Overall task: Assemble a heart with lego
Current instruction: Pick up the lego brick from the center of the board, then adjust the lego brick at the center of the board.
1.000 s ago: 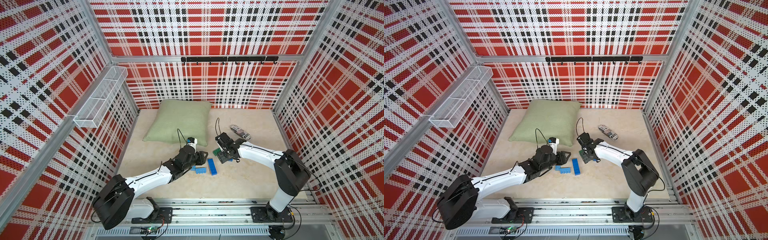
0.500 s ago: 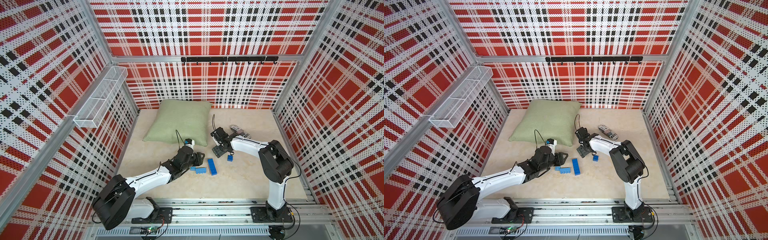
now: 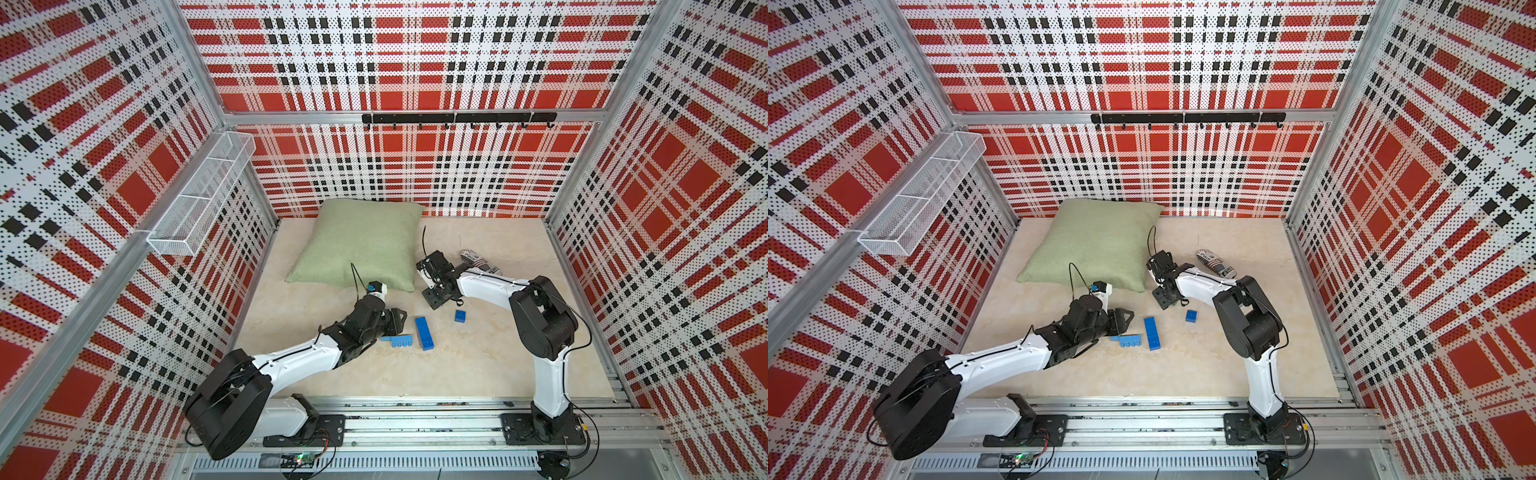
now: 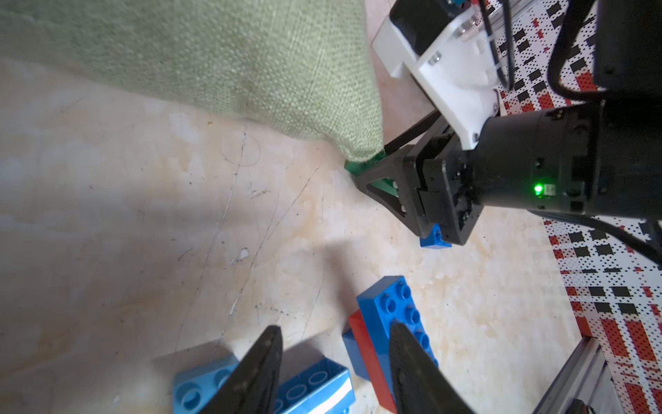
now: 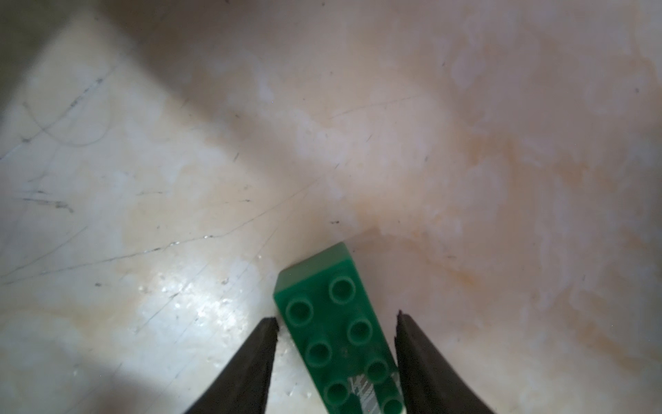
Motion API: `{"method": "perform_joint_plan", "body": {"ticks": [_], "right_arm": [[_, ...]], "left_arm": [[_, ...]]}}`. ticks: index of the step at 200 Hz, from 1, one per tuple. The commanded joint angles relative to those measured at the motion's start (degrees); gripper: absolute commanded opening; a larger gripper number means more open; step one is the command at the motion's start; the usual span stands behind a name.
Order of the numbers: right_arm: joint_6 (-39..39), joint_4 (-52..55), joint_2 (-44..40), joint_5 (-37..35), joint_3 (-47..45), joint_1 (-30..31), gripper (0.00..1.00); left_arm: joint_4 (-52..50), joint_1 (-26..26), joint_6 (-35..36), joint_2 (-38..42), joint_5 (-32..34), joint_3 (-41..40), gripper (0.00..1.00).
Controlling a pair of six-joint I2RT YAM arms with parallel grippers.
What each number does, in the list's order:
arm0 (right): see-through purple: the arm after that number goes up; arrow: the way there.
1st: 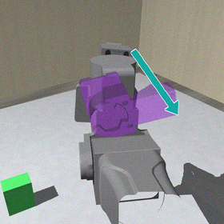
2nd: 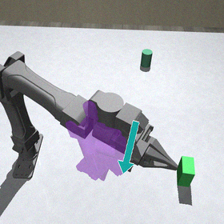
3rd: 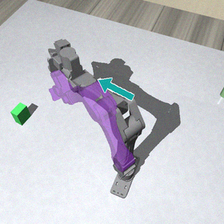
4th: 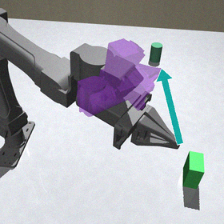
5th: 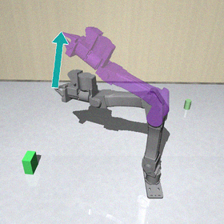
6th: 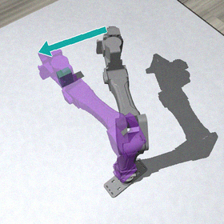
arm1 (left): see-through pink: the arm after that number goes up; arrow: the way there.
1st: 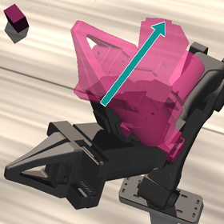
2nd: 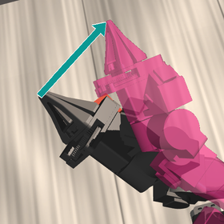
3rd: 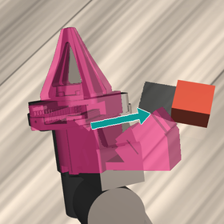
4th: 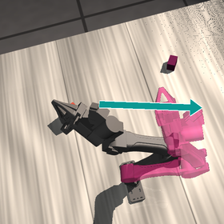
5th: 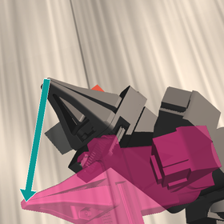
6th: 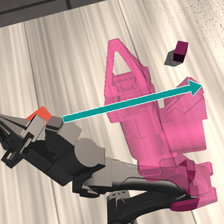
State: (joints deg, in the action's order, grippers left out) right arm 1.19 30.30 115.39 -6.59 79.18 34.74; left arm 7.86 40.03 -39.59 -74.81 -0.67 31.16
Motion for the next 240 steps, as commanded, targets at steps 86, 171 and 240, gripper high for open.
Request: {"method": "perform_joint_plan", "body": {"ticks": [86,171,240], "right_arm": [[8.4,1.7,-4.0,4.2,-2.9,-0.9,0.32],[25.7,14.0,-19.6,2.1,-4.6,7.2,0.33],[27.1,13.7,-23.1,0.2,-6.9,8.7,0.33]], "left_arm": [[-0.2,1.0,-1.7,5.7,-2.3,-5.2,0.52],[13.1,8.5,-8.0,3.4,-6.1,-11.2,0.42],[20.2,11.6,-9.5,-7.4,-6.6,-9.1,0.35]]}}
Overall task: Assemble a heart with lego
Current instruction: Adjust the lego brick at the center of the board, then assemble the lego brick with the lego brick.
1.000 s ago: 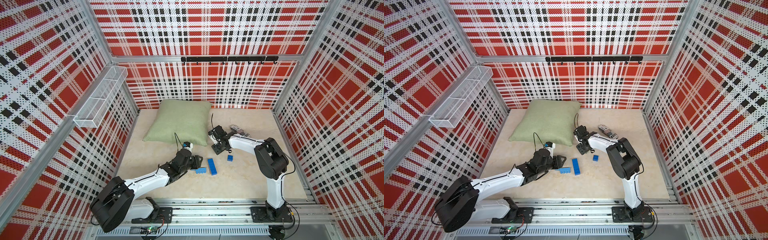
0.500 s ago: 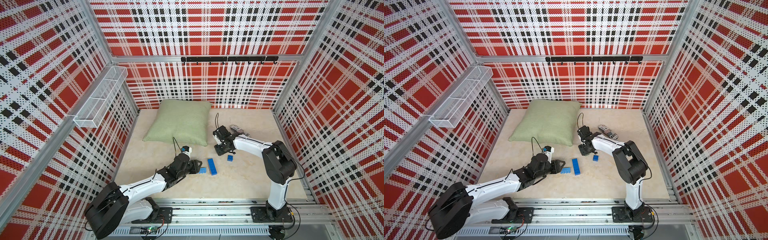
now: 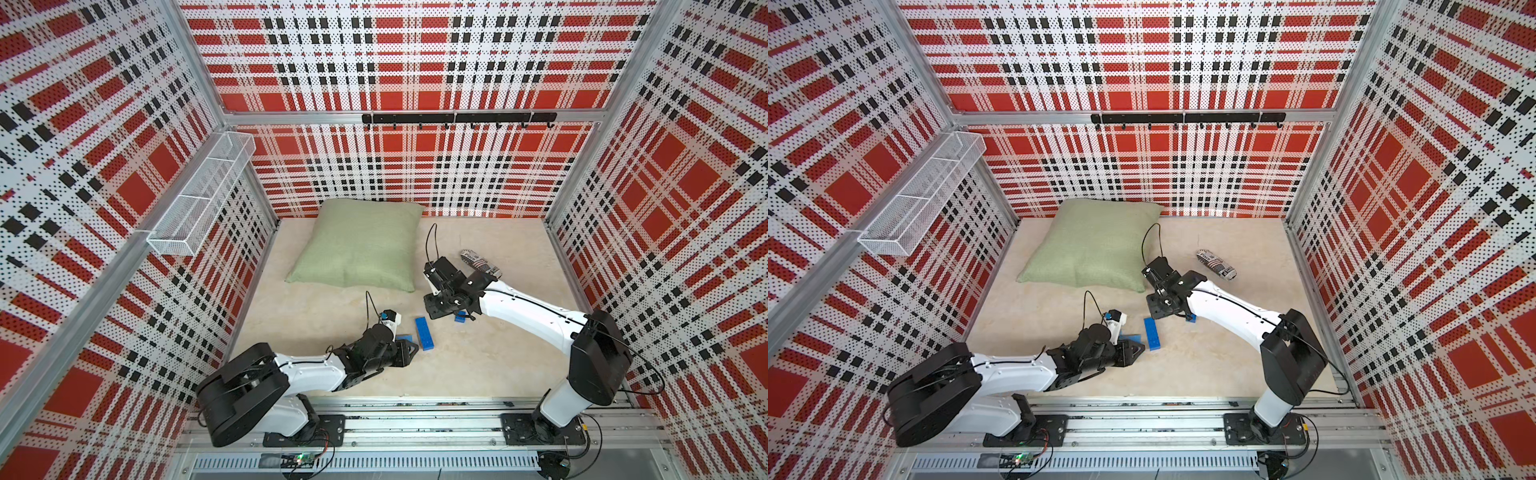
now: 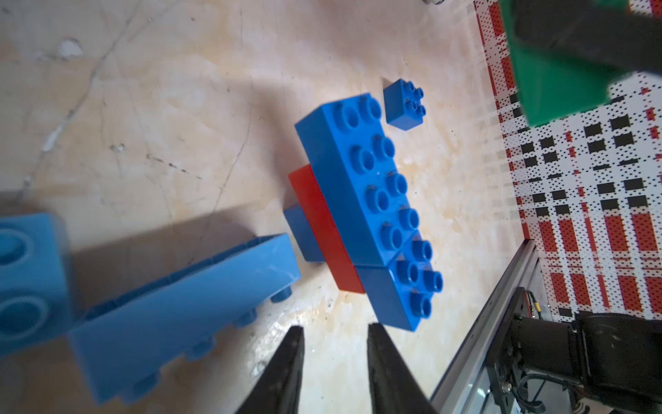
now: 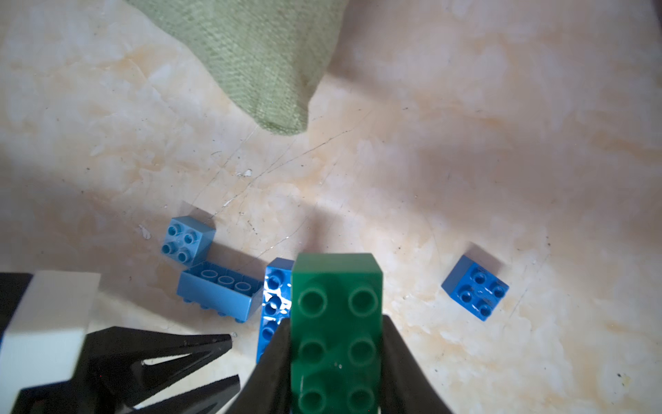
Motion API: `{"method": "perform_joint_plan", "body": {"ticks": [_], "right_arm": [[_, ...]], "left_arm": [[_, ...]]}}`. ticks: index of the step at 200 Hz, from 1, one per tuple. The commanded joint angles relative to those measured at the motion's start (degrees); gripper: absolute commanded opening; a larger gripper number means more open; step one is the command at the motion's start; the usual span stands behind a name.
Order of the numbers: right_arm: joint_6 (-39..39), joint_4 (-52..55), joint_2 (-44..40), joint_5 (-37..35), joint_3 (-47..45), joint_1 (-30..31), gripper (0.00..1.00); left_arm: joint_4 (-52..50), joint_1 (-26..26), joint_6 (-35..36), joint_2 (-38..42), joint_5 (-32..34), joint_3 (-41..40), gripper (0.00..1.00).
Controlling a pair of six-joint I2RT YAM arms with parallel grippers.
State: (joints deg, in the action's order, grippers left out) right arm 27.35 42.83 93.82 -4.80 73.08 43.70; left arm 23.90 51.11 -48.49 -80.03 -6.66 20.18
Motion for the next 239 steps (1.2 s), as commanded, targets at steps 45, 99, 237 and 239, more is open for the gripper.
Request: {"method": "perform_joint_plan", "body": {"ticks": [45,99,237,239], "right_arm": [[-0.8,1.0,-1.6,-1.1,-1.5,-0.2,0.33],[-7.8,-1.2,-1.0,4.7,-1.8,1.7,0.33],[-26.1,-2.1,5.9,4.7,-0.9,5.4,0.35],[-26.2,-2.0,6.0,4.6,-0.9,5.4,0.35]], "left_arm": [[5.2,2.8,-1.0,-6.5,-0.5,5.2,0.35],[5.1,2.3,-1.5,-5.0,0.2,3.1,0.33],[0.4,-1.5,-0.2,-0.8,1.9,-0.7,0.31],[0.5,-1.5,-0.2,-0.9,1.9,-0.6,0.31]]}}
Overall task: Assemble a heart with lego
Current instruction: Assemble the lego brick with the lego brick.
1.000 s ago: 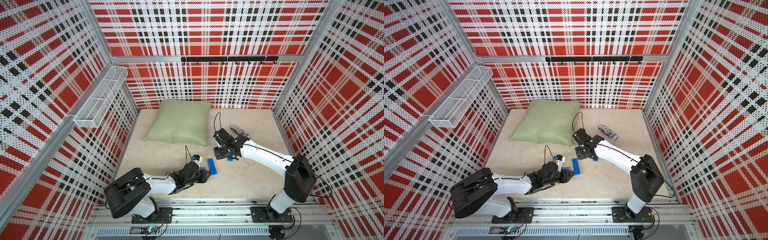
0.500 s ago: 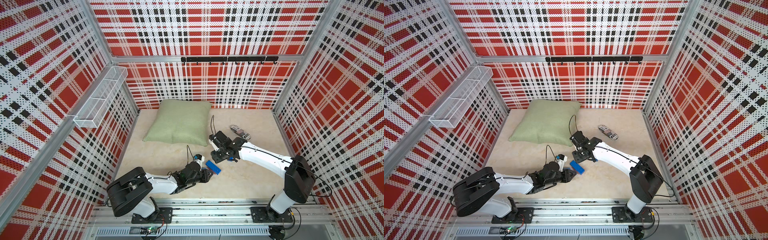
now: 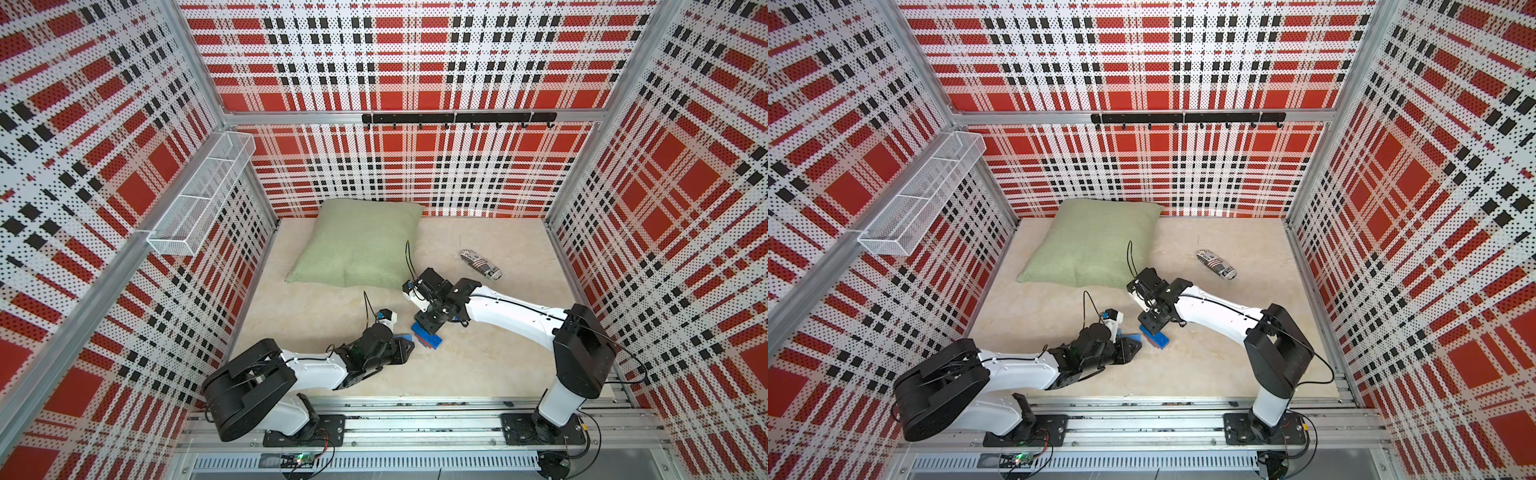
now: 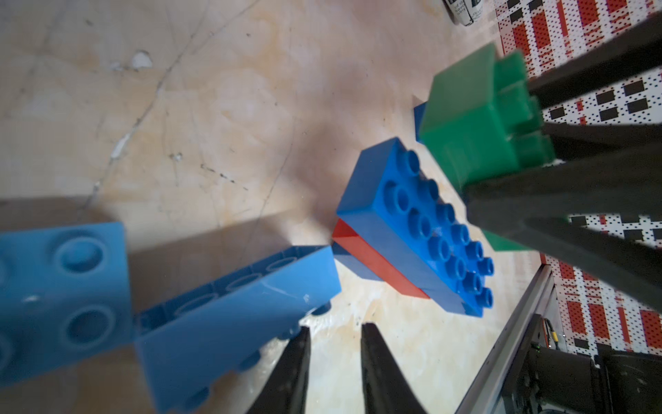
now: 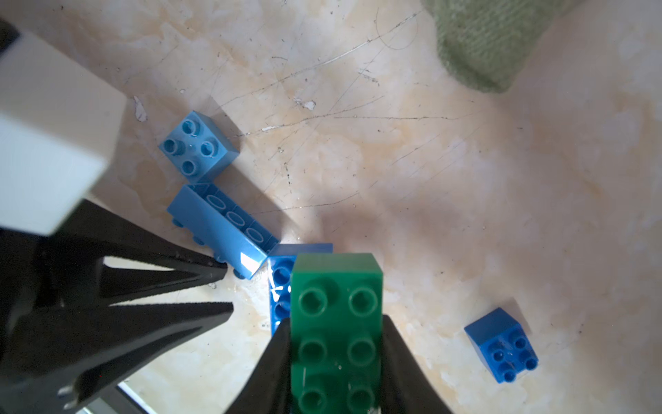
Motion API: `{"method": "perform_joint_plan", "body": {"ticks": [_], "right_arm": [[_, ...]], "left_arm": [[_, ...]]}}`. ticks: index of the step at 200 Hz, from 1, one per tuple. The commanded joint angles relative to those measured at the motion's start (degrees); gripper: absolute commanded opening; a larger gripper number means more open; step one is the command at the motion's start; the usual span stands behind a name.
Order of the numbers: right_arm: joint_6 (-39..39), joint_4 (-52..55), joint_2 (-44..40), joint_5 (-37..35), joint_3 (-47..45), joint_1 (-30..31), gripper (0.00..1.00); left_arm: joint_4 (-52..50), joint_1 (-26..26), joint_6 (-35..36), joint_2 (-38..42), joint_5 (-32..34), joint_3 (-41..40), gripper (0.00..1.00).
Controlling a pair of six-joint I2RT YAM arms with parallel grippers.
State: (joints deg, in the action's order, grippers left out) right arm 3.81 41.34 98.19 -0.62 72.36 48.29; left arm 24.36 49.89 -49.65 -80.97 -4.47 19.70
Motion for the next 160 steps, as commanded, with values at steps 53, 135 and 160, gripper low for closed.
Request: {"method": "perform_joint_plan", "body": {"ticks": [53,135,160], "right_arm": [[-4.3,-0.5,1.7,1.6,-0.6,1.2,0.35],[-5.3,-0.1,1.3,3.0,-1.7,1.5,0.36],[-5.4,-0.8,1.0,3.4,-2.4,1.6,0.36]], "left_arm": [[1.5,0.5,0.9,-1.8,-1.5,1.2,0.3],[1.7,1.8,0.7,-3.6,-1.5,3.0,0.32],[1.9,1.9,0.6,-4.0,-1.6,3.2,0.33]]}}
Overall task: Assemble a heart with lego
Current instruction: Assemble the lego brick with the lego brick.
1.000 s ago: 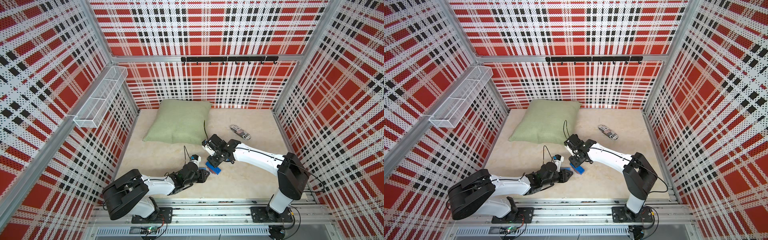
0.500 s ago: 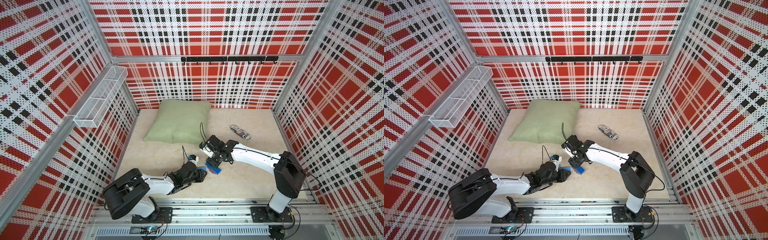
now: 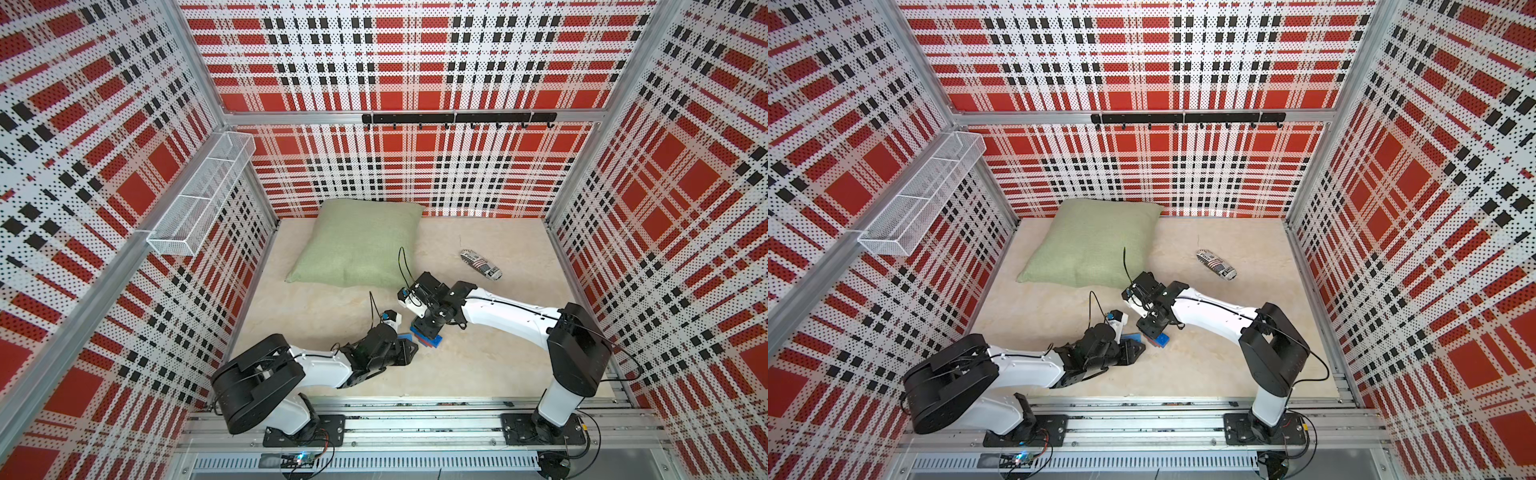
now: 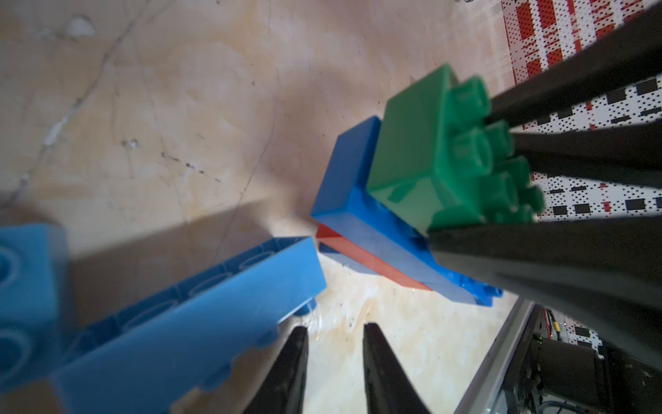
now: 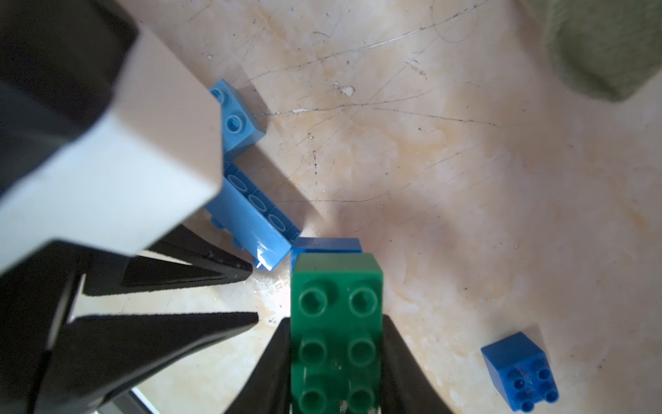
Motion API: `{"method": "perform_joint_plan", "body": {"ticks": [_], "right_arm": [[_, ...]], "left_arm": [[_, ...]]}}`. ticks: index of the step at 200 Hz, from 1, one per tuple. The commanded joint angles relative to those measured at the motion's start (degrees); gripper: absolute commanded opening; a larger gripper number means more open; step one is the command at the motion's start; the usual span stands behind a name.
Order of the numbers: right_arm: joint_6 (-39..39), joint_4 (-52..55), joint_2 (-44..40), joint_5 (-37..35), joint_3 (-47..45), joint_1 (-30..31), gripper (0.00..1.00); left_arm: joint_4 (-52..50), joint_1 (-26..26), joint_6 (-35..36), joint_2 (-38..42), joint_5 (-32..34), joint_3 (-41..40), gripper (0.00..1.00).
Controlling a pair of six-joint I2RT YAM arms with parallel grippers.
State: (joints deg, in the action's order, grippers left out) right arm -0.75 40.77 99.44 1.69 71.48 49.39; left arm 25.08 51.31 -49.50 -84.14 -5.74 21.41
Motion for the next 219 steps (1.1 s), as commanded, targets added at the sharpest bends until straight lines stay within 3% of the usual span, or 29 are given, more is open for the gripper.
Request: {"method": "perform_joint_plan", "body": {"ticks": [1,219], "right_arm": [[-0.8,-0.2,-0.3,1.1,-1.6,0.5,0.36],[-5.1,-3.3,-2.5,2.2,0.1,0.8,0.35]], "left_arm": [[1.2,0.5,0.4,-0.9,-0.4,1.6,0.33],[-0.4,-1.9,0.3,4.9,0.8,-3.8,0.36]]}}
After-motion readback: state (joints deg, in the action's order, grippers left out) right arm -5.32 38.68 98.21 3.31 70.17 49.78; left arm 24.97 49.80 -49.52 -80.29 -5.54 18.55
